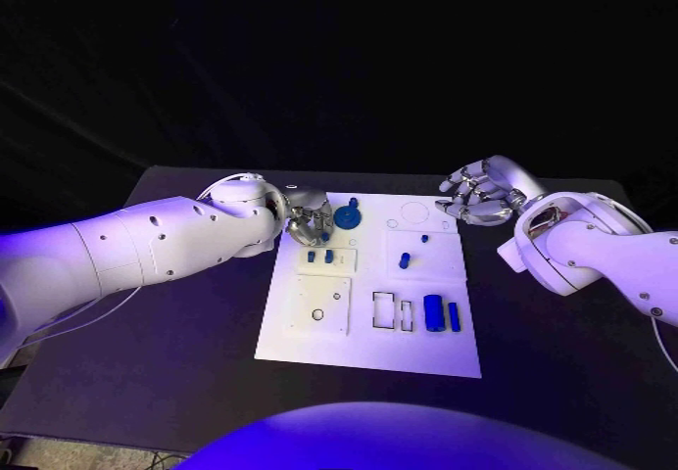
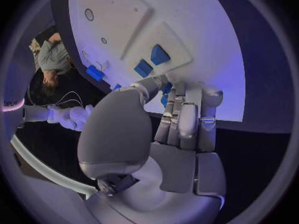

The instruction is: Assemble the parts on the task board

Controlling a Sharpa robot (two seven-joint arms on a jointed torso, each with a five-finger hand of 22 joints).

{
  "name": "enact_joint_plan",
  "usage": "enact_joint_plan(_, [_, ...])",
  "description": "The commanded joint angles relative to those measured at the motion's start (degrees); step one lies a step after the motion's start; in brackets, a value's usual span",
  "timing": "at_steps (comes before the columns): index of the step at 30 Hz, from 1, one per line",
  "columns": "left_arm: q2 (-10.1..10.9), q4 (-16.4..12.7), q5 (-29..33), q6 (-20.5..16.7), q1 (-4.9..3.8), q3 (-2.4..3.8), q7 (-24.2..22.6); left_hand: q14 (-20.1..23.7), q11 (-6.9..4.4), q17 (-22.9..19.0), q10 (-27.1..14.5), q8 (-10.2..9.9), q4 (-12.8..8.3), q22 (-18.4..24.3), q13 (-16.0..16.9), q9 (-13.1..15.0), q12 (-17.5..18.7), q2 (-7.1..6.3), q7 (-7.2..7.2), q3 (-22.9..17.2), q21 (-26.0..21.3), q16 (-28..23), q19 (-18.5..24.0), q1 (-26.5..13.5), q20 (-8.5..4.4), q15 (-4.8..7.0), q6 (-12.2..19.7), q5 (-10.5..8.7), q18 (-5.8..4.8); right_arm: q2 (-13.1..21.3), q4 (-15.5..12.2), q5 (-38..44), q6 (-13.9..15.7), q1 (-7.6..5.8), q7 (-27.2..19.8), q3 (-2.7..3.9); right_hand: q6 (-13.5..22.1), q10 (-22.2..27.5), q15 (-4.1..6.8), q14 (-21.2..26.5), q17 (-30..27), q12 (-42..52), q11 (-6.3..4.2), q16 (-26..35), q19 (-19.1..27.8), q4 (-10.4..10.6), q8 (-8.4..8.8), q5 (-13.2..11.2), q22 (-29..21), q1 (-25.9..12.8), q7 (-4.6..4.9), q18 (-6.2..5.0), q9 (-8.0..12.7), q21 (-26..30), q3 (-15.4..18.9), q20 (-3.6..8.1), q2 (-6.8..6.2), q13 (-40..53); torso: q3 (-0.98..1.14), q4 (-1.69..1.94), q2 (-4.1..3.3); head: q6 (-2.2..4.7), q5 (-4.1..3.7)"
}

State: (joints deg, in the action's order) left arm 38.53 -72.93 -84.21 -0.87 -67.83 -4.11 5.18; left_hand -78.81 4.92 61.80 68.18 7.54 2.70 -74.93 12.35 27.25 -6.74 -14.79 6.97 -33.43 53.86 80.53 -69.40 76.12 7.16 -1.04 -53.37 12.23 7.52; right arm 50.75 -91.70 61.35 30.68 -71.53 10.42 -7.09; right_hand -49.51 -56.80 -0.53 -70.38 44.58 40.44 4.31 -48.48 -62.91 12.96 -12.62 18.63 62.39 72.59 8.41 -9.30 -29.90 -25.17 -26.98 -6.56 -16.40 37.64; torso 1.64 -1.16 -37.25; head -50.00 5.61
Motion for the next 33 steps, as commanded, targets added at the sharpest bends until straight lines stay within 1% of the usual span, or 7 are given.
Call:
enact_joint_plan(1, [0.0,-0.1,-0.3,-0.3,-0.02,0.03,0.1,0.4,0.07,-0.1,-0.4,0.4,0.0,-5.2,0.1,0.1,0.2,0.15,0.19,0.4,-0.2,-0.4,0.5,-0.6,0.02,-0.12,-0.4,0.42,-0.34,0.0,0.0,0.3,-0.4,0.04,-0.2,0.0,0.2,0.6,-0.06,0.6,0.0,-0.4,0.11,0.3,0.4,-0.1,-0.34,0.4,-0.1,-0.6,0.39,-1.03,-0.1,0.4,-0.2,-0.22,0.1,-0.3,0.0,-0.02,-0.02,0.0,0.07])
enact_joint_plan(9, [0.4,-0.2,-0.2,-0.7,-0.02,0.06,0.3,1.1,0.82,-1.1,-2.2,-0.4,0.0,-5.1,-0.1,-0.4,1.5,-0.41,-0.31,0.7,-0.8,-0.6,1.0,-0.9,0.48,-0.73,1.4,0.67,-0.29,0.0,0.2,0.5,-1.9,0.07,-0.1,0.0,0.3,2.0,-0.49,1.1,0.4,-4.2,0.66,0.4,0.3,-0.8,-0.42,0.1,-0.5,-0.7,0.78,-1.03,-0.1,1.4,-0.8,-0.61,0.08,-4.2,0.01,-0.05,-0.05,0.0,0.06])
enact_joint_plan(14, [1.5,-0.7,0.5,-2.1,-0.01,0.21,0.3,2.4,1.93,-3.1,-5.8,-2.0,0.1,-4.8,-0.4,-1.6,3.1,-0.88,-1.14,2.4,-2.1,-1.1,1.8,-1.3,1.37,-1.69,5.1,0.99,-0.13,0.0,1.2,2.8,-5.2,0.07,-0.3,0.0,-0.2,2.2,-0.59,-2.0,2.5,-11.4,1.14,-2.6,-1.9,-3.5,-0.48,-2.9,0.4,0.5,1.1,-1.07,0.5,0.5,-2.5,-0.6,-0.03,-10.7,-0.06,-0.01,-0.03,0.0,-0.02])
enact_joint_plan(23, [5.1,-2.7,7.1,-8.1,-0.01,0.62,-1.6,7.3,3.08,-11.5,-10.2,-1.6,0.1,-4.0,-0.9,-2.7,2.6,0.9,-0.47,8.1,-5.6,-4.0,3.9,0.6,2.56,-2.73,5.6,2.84,0.54,-0.5,3.2,10.1,-11.4,0.07,-0.5,0.0,-2.7,0.4,-0.69,-10.0,16.1,-22.1,1.53,-18.6,-10.9,-7.6,0.08,-4.7,12.1,1.0,1.03,1.93,3.0,-21.9,-3.9,-0.53,0.18,-19.3,-0.03,-0.03,0.02,0.0,-0.15])
enact_joint_plan(28, [7.5,-4.0,18.3,-12.1,-0.01,1.19,-4.9,7.4,2.69,-13.0,-8.8,0.1,0.6,-4.1,-0.9,-2.9,1.3,1.81,0.78,8.2,-5.5,-4.3,3.6,1.3,2.45,-2.41,2.8,3.01,0.61,-1.3,4.3,15.5,-12.9,0.1,-0.3,-0.02,-4.7,-1.5,-0.56,-12.1,20.3,-24.9,1.39,-23.2,-13.8,-9.1,-0.03,-4.9,16.1,1.9,0.77,3.1,3.6,-30.1,-5.7,-0.38,0.45,-21.5,-0.08,-0.02,0.0,0.0,-0.83])
enact_joint_plan(30, [8.6,-4.9,26.4,-13.4,-0.01,1.39,-6.5,12.1,2.24,-22.1,-7.5,1.2,1.4,-2.5,-1.0,-3.2,0.3,1.98,1.48,6.6,-11.5,-8.8,7.0,1.2,2.06,-1.98,1.2,2.76,1.66,-1.9,4.7,18.3,-13.4,0.19,-0.2,-0.07,-5.3,-2.6,-0.53,-12.7,21.6,-26.1,1.34,-24.7,-14.8,-9.7,0.02,-5.2,17.4,2.1,0.74,3.48,3.8,-32.7,-6.6,-0.33,0.55,-22.4,-0.04,-0.08,0.0,0.0,-1.05])
enact_joint_plan(33, [10.4,-6.6,39.4,-15.0,0.06,1.69,-8.5,11.6,1.13,-23.5,-4.2,2.1,1.9,-1.9,-0.7,-3.2,-1.7,1.55,1.85,5.1,-12.8,-9.9,7.0,0.7,1.34,-1.05,0.1,1.68,1.86,-2.7,5.1,22.5,-14.4,0.49,0.1,-0.11,-5.6,-2.7,-0.57,-12.7,21.4,-27.2,1.47,-24.8,-14.9,-10.0,0.15,-5.5,17.9,2.1,0.78,3.59,4.0,-33.4,-7.0,-0.36,0.35,-23.1,0.02,-0.22,-0.06,0.0,-1.28])
